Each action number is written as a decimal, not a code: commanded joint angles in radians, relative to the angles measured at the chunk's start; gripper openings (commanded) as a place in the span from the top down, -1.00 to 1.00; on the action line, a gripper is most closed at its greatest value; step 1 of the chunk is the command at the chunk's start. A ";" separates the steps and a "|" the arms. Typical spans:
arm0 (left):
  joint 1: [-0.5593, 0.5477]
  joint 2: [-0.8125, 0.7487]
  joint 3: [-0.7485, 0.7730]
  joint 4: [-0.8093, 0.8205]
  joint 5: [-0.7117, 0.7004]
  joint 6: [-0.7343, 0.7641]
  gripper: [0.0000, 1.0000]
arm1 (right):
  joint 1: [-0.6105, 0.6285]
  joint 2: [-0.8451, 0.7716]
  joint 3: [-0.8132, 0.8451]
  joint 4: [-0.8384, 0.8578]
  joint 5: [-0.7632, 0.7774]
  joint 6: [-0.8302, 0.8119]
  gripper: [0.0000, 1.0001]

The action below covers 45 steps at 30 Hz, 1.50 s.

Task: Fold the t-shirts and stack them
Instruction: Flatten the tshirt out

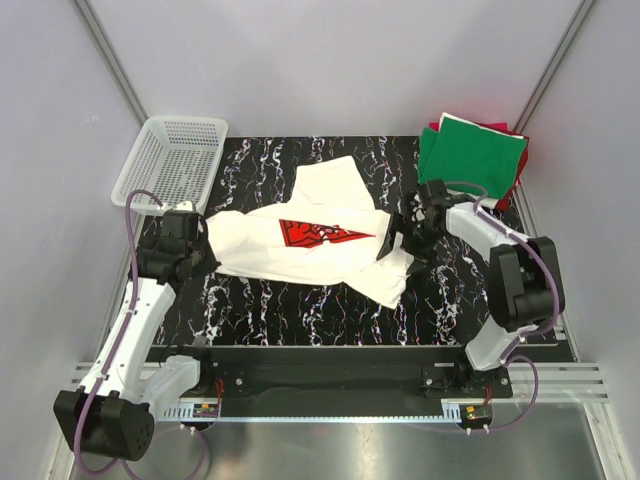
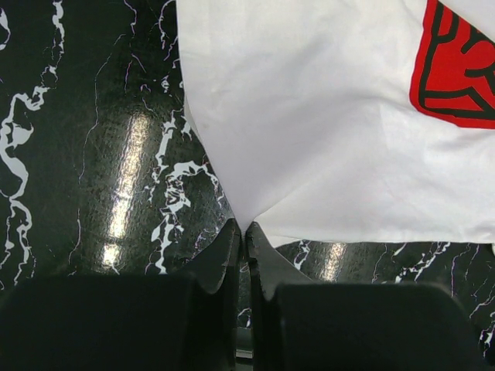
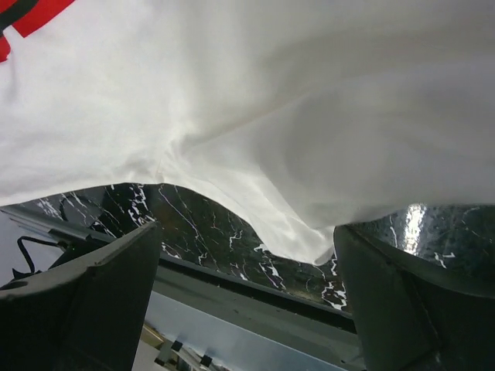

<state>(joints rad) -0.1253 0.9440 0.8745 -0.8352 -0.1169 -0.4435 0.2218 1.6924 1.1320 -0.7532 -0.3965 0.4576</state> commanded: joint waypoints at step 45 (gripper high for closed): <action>0.006 -0.238 0.343 -0.169 0.144 0.025 1.00 | 0.010 -0.855 0.133 -0.182 0.136 0.138 1.00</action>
<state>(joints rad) -0.1238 0.7696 1.0363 -0.9607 -0.0582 -0.4404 0.2268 0.9485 1.0920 -0.7418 -0.2825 0.6018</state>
